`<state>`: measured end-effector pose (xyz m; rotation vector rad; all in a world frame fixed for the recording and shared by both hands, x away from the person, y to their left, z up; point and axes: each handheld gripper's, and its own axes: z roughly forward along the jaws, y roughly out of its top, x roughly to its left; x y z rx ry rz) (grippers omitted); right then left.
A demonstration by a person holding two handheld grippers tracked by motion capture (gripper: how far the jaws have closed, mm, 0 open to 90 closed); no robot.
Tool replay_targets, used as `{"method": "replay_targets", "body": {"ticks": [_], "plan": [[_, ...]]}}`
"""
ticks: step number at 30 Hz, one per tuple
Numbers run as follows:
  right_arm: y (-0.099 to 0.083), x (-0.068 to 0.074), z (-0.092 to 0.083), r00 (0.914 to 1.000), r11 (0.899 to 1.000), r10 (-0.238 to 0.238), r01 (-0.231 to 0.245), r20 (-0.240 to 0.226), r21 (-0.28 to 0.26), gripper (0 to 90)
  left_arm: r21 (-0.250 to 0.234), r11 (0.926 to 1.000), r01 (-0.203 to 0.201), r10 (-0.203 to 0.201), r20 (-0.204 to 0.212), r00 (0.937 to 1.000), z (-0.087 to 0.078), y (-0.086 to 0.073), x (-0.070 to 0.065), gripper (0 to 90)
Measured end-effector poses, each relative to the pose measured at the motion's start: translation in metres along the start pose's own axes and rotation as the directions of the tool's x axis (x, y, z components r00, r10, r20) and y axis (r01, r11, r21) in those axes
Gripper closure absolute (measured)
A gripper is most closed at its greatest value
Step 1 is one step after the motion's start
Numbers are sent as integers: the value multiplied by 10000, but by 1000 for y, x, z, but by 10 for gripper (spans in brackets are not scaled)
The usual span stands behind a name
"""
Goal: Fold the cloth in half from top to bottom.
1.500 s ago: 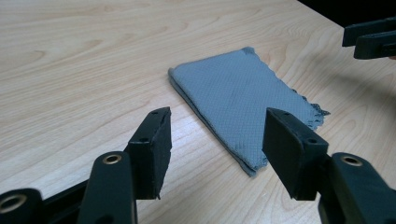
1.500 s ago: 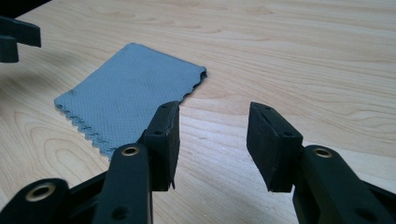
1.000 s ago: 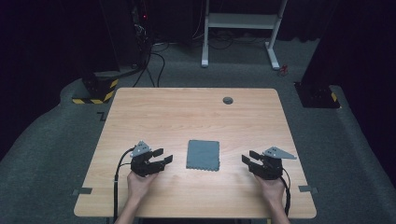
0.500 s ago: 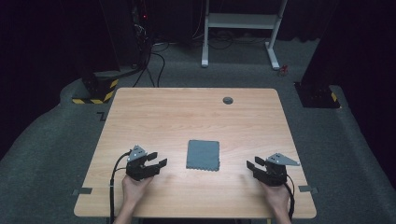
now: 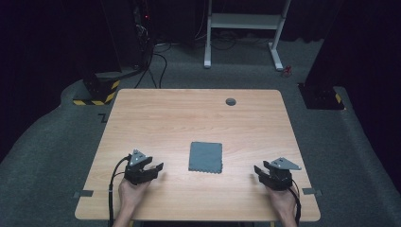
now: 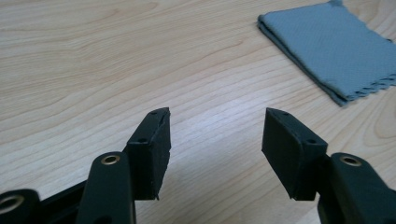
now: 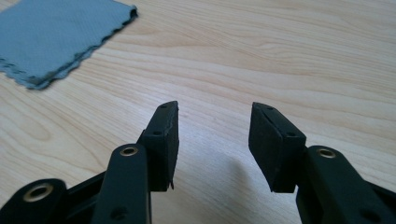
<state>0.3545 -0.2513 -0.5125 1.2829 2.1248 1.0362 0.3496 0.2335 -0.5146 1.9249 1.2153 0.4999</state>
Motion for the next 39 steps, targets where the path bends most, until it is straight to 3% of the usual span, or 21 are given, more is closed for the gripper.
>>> {"method": "replay_targets", "body": {"ticks": [8,25,29,32,39], "plan": [[-3,-8,4,9991,9992,-29,12,433,397,508,374,9993,-58,76,-483,9988,3,-2,7,419],[-4,-15,10,9961,9973,-41,-23,884,728,469,668,9978,-1,60,-879,9961,7,-4,18,392],[-4,-16,11,9959,9969,73,-143,906,768,413,572,9983,-97,154,-996,9949,9,-7,16,373],[-3,-20,11,9953,9948,493,-564,834,846,366,495,9987,-156,206,-1026,9945,9,-8,16,364],[-3,-21,12,9934,9940,582,-668,988,864,350,533,9985,-160,211,-967,9951,11,-7,14,327]]}}
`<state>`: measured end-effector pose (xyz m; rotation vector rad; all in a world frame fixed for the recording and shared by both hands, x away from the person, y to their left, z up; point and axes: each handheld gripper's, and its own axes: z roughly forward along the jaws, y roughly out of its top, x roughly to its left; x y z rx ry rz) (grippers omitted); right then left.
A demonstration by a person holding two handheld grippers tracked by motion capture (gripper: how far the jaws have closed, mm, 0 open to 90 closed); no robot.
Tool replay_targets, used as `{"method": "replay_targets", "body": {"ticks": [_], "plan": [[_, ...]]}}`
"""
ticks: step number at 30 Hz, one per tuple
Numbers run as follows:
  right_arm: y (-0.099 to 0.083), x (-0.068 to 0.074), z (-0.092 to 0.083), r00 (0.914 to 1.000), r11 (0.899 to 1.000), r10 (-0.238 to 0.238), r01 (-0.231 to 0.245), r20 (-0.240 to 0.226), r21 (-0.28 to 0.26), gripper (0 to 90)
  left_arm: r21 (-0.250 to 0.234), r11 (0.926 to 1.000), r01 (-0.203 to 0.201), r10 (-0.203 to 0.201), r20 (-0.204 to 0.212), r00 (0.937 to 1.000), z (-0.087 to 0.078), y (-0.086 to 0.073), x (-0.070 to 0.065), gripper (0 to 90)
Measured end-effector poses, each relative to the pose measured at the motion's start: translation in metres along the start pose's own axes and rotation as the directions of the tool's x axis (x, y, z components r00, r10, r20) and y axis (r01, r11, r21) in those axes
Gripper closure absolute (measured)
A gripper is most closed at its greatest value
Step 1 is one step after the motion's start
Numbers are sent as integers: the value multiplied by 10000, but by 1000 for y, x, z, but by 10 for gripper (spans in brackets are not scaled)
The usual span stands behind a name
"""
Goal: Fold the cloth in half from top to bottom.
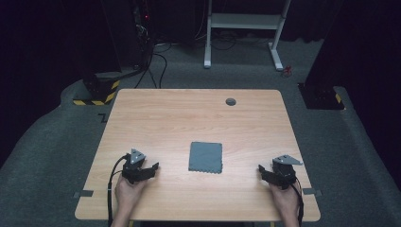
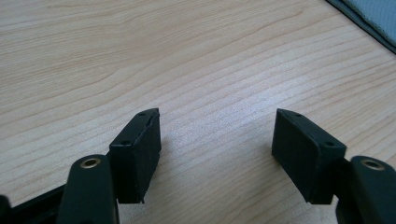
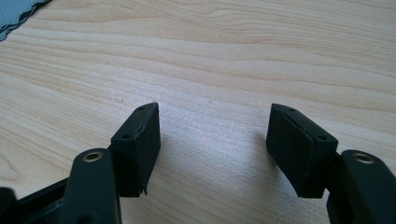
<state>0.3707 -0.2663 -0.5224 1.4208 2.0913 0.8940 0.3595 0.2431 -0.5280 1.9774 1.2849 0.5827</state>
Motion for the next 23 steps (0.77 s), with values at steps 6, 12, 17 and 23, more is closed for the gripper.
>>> {"method": "replay_targets", "body": {"ticks": [6,12,17,23], "plan": [[0,0,0,10000,10000,-3,3,-6,2,350,2,10000,-1,1,18,10000,0,0,0,320],[0,0,0,10000,10000,-12,12,-8,-4,350,6,10000,-19,19,35,10000,0,0,0,317],[0,0,0,10000,10000,-8,8,-4,1,349,10,10000,-30,30,43,10000,0,0,0,314],[0,0,0,10000,10000,-16,16,-2,0,350,10,10000,-23,23,46,10000,0,0,0,314]]}}
